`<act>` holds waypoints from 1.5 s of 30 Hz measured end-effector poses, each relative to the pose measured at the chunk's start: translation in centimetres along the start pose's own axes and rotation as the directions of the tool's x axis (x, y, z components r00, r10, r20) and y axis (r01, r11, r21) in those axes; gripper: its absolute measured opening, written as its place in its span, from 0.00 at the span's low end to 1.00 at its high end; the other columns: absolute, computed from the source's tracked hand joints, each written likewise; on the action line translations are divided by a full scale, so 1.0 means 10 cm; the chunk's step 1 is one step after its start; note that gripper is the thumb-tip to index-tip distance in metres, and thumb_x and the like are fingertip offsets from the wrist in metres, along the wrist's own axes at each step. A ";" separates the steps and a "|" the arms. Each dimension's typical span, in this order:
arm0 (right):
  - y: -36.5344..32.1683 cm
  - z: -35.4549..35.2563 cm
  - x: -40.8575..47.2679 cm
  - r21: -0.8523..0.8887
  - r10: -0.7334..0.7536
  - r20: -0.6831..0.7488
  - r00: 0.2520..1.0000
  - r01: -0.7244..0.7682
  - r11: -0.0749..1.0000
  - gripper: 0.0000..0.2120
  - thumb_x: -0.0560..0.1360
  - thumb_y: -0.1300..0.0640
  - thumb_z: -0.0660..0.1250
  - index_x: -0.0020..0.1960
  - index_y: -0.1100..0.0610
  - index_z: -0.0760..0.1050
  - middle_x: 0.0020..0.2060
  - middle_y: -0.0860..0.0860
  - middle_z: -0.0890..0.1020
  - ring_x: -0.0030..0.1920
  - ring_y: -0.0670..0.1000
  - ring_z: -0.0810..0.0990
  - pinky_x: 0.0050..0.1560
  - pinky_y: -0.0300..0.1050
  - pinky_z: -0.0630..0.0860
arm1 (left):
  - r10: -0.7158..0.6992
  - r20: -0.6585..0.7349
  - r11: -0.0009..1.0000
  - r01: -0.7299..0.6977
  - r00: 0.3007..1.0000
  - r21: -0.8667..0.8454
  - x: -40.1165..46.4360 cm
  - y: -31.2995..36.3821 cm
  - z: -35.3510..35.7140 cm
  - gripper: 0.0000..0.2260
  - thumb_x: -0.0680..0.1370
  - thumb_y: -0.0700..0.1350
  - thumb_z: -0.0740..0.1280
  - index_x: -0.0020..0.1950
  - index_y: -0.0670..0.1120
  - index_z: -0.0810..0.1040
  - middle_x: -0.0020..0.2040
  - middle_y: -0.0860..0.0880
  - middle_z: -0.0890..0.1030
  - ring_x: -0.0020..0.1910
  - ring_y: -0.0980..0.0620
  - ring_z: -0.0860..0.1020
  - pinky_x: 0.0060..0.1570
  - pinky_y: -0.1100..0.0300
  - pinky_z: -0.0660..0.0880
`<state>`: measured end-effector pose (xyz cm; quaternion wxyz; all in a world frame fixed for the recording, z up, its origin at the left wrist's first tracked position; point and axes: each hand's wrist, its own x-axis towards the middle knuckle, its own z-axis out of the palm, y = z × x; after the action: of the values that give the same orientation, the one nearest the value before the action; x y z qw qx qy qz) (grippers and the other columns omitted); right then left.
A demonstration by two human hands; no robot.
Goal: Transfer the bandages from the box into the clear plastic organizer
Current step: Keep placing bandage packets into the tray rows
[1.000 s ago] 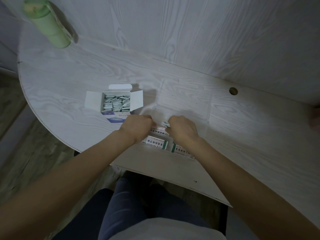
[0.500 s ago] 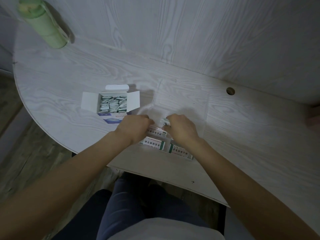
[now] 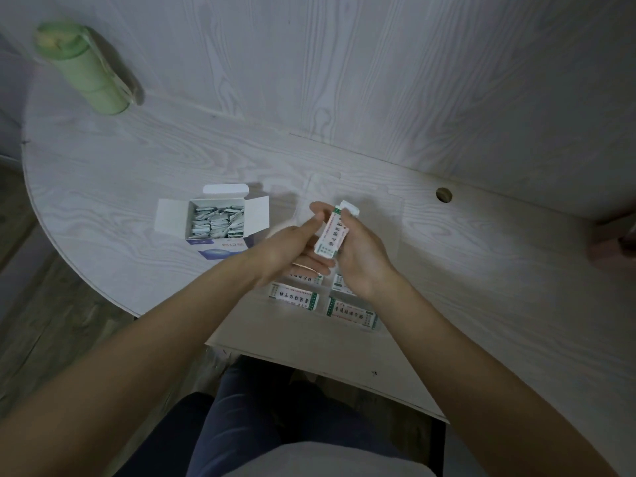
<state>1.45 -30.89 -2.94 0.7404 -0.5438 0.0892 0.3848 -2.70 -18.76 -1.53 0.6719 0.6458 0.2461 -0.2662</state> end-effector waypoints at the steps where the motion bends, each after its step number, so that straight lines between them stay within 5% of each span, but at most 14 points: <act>1: 0.02 0.02 -0.01 -0.036 0.006 0.002 1.000 -0.006 0.999 0.19 0.83 0.50 0.51 0.62 0.54 0.77 0.57 0.54 0.81 0.57 0.52 0.79 0.52 0.44 0.79 | 0.000 0.062 0.998 0.004 0.998 -0.067 -0.01 -0.01 -0.01 0.24 0.81 0.57 0.52 0.57 0.39 0.78 0.46 0.41 0.83 0.43 0.49 0.82 0.50 0.58 0.79; 6: 0.06 0.05 -0.04 -0.290 -0.057 0.006 0.998 0.056 0.955 0.15 0.82 0.52 0.55 0.64 0.52 0.76 0.47 0.45 0.82 0.45 0.45 0.82 0.44 0.35 0.79 | 0.066 0.100 0.957 -0.035 0.993 -0.290 -0.08 -0.10 -0.05 0.13 0.82 0.45 0.58 0.55 0.37 0.77 0.46 0.40 0.82 0.37 0.51 0.83 0.37 0.63 0.80; 13: 0.02 0.02 -0.04 -0.499 -0.209 -0.073 0.975 0.145 0.855 0.04 0.72 0.65 0.71 0.46 0.65 0.80 0.33 0.52 0.81 0.26 0.41 0.78 0.29 0.32 0.72 | 0.146 -0.126 0.967 -0.168 0.981 -0.191 -0.14 -0.28 -0.10 0.11 0.77 0.40 0.66 0.57 0.37 0.79 0.46 0.41 0.84 0.38 0.48 0.84 0.32 0.62 0.80; 23: 0.10 -0.03 -0.05 -0.499 -0.185 -0.145 0.972 0.090 0.862 0.04 0.74 0.67 0.69 0.49 0.62 0.79 0.35 0.53 0.80 0.27 0.39 0.78 0.27 0.29 0.70 | 0.088 -0.272 0.977 -0.136 0.958 -0.166 -0.19 -0.28 -0.20 0.06 0.79 0.40 0.64 0.47 0.39 0.78 0.41 0.42 0.82 0.31 0.53 0.82 0.32 0.61 0.81; 29: 0.25 -0.16 0.10 -0.508 -0.161 -0.277 0.947 -0.002 0.861 0.10 0.74 0.72 0.65 0.46 0.59 0.71 0.41 0.53 0.71 0.45 0.54 0.79 0.47 0.45 0.82 | 0.262 -0.398 0.965 -0.228 0.879 0.132 -0.19 -0.32 -0.38 0.10 0.80 0.41 0.62 0.57 0.35 0.76 0.42 0.43 0.83 0.31 0.49 0.82 0.33 0.56 0.81; 34: 0.38 -0.07 0.12 -0.788 -0.283 -0.182 0.942 0.033 0.615 0.07 0.75 0.69 0.63 0.51 0.60 0.71 0.41 0.49 0.73 0.44 0.54 0.80 0.46 0.53 0.81 | 0.292 -0.394 0.955 -0.289 0.871 0.069 -0.23 -0.30 -0.39 0.11 0.81 0.41 0.61 0.59 0.36 0.75 0.42 0.44 0.83 0.30 0.51 0.82 0.31 0.61 0.79; 39: 0.54 0.10 0.21 -0.918 -0.388 -0.077 0.918 0.087 0.386 0.07 0.75 0.69 0.62 0.48 0.63 0.78 0.46 0.55 0.79 0.45 0.53 0.78 0.46 0.44 0.75 | 0.298 -0.402 0.947 -0.321 0.866 0.010 -0.26 -0.30 -0.41 0.11 0.81 0.40 0.61 0.59 0.36 0.75 0.42 0.44 0.83 0.32 0.50 0.83 0.32 0.62 0.80; 45: 0.64 0.13 0.23 -0.995 -0.424 0.010 0.906 0.051 0.086 0.06 0.76 0.66 0.61 0.47 0.60 0.76 0.44 0.55 0.77 0.42 0.55 0.76 0.40 0.49 0.74 | 0.314 -0.389 0.937 -0.350 0.866 -0.023 -0.28 -0.30 -0.42 0.08 0.81 0.40 0.61 0.57 0.38 0.75 0.42 0.43 0.83 0.34 0.47 0.84 0.39 0.57 0.82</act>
<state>-1.54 -27.95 -8.40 0.2295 -0.9480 -0.1720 0.1378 -6.69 -14.52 -2.06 0.6766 0.6856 0.2686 -0.0052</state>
